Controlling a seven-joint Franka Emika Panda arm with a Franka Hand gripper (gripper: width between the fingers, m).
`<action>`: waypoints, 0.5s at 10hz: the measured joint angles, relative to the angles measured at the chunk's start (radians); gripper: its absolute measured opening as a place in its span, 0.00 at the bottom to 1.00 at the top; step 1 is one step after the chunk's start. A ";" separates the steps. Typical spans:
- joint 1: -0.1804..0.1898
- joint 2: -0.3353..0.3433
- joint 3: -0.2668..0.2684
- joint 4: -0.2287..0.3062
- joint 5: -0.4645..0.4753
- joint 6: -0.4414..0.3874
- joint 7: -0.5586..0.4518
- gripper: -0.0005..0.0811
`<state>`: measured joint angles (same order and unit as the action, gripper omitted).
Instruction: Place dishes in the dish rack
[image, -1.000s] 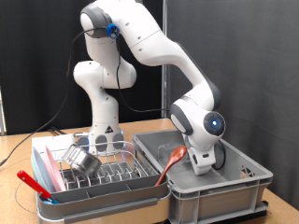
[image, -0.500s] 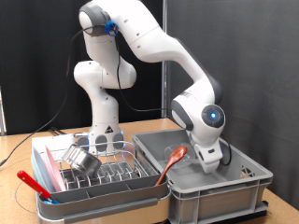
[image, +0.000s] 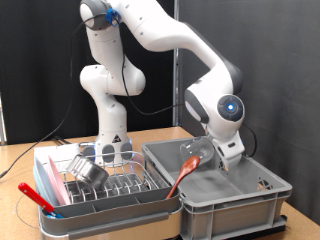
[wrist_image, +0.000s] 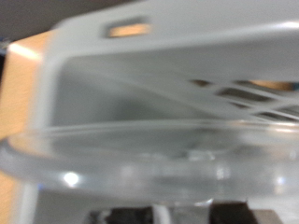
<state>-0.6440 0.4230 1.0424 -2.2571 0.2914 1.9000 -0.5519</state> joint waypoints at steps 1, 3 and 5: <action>-0.023 -0.001 0.013 0.027 0.009 -0.078 -0.036 0.13; -0.069 -0.001 0.043 0.076 0.038 -0.206 -0.132 0.13; -0.096 0.001 0.065 0.128 0.082 -0.334 -0.199 0.13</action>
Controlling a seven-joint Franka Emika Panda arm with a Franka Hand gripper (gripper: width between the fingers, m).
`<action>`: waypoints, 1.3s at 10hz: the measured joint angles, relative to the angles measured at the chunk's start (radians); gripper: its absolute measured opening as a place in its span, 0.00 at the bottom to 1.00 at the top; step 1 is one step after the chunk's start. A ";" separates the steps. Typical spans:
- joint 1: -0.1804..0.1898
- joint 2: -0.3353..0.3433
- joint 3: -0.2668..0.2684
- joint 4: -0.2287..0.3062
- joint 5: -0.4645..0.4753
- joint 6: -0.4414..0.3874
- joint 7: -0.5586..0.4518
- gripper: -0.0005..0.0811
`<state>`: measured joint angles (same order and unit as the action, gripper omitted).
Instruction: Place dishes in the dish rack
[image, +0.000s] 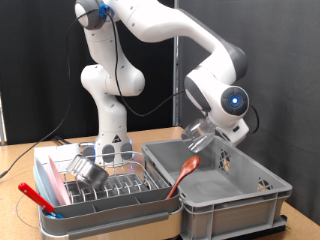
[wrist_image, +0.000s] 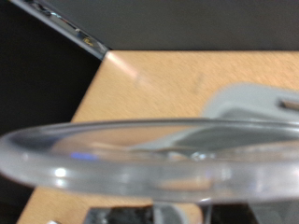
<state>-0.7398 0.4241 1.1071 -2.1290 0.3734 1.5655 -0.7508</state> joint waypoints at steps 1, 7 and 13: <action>-0.005 -0.001 0.006 0.019 0.034 -0.023 0.000 0.13; 0.004 0.066 0.041 0.075 -0.064 -0.294 -0.273 0.13; 0.007 0.162 0.093 0.140 -0.099 -0.537 -0.571 0.13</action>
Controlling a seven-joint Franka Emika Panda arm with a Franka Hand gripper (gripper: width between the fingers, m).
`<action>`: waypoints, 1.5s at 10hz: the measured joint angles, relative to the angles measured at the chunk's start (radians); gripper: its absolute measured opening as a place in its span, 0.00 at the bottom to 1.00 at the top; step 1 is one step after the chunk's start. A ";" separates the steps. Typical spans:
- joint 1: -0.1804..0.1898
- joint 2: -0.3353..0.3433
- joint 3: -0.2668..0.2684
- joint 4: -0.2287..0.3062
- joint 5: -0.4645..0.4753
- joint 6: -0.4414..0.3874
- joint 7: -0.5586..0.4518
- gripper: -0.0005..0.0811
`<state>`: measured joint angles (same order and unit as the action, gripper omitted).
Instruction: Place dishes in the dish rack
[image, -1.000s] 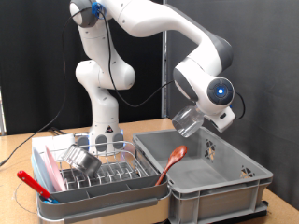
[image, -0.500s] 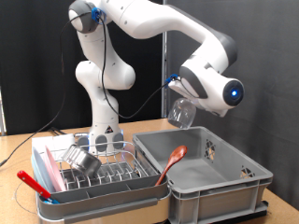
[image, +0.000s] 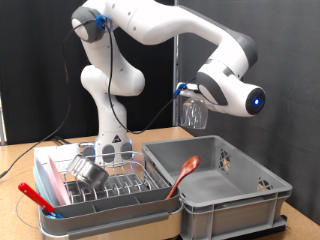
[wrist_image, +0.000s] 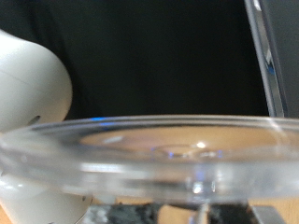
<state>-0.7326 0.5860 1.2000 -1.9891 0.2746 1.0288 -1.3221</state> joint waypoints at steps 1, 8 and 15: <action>0.000 0.025 0.009 0.005 0.008 -0.023 -0.057 0.13; -0.024 0.045 0.017 0.077 0.062 -0.142 -0.141 0.13; -0.189 -0.010 0.087 -0.017 0.030 -0.310 -0.163 0.13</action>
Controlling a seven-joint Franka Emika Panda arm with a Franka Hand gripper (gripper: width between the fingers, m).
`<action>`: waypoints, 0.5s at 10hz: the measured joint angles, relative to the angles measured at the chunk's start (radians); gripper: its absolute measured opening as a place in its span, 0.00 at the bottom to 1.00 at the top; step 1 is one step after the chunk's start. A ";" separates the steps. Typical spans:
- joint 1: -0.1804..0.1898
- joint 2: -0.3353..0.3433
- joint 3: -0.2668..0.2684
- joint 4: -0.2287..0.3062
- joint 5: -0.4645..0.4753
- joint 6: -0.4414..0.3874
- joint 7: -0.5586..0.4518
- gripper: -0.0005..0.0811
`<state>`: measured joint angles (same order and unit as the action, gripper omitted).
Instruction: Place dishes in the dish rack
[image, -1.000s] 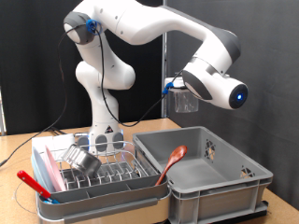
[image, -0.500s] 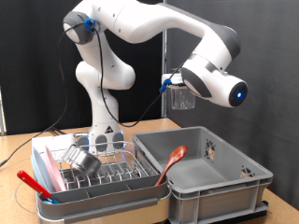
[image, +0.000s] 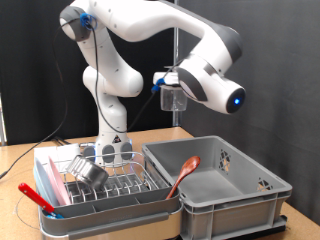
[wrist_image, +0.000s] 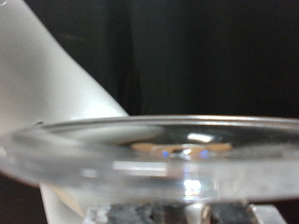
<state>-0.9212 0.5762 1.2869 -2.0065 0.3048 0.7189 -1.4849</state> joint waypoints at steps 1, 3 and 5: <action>-0.077 -0.020 0.060 -0.020 -0.049 -0.002 -0.033 0.13; -0.267 -0.052 0.225 -0.073 -0.120 0.008 -0.091 0.13; -0.380 -0.062 0.310 -0.121 -0.124 0.047 -0.098 0.13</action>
<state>-1.3013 0.5140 1.5967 -2.1273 0.1809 0.7660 -1.5829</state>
